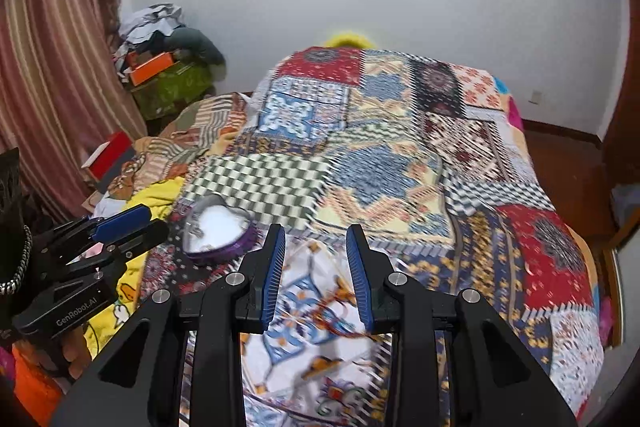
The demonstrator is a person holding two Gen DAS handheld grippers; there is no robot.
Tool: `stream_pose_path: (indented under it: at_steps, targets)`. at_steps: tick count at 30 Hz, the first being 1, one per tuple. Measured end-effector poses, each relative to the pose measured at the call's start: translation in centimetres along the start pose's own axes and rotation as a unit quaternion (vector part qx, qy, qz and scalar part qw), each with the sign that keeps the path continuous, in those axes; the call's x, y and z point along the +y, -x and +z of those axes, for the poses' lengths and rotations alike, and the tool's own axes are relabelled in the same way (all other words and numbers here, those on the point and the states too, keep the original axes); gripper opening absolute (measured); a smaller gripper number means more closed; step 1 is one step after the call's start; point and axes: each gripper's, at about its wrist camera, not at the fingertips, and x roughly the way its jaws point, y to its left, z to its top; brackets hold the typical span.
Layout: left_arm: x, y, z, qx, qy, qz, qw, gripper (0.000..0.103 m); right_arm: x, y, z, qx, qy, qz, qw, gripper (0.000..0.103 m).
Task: Organize jewelry
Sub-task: 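Move both tools back toward the remaining jewelry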
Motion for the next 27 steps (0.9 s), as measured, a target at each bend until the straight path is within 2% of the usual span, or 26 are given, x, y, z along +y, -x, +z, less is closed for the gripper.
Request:
stream_pose_path:
  at_steps: [11,18,27]
  targets:
    - [-2.1,-4.7,-2.7,0.068,-0.004,-0.012,0.9976,0.032,-4.6,-0.7,-3.4,0.044,-0.033,-0.032,0.998,0.029]
    - [-2.0,-8.2,-4.9,0.12,0.004,-0.019,0.9926,0.032,-6.4,-3.6,-6.3,0.109,-0.03,-0.041,0.993,0.029]
    - [-1.8,-11.1,-6.2,0.159,0.007,-0.037,0.9865,0.032,-7.1,-5.6,-9.1,0.162,-0.022,-0.028,0.986,0.029]
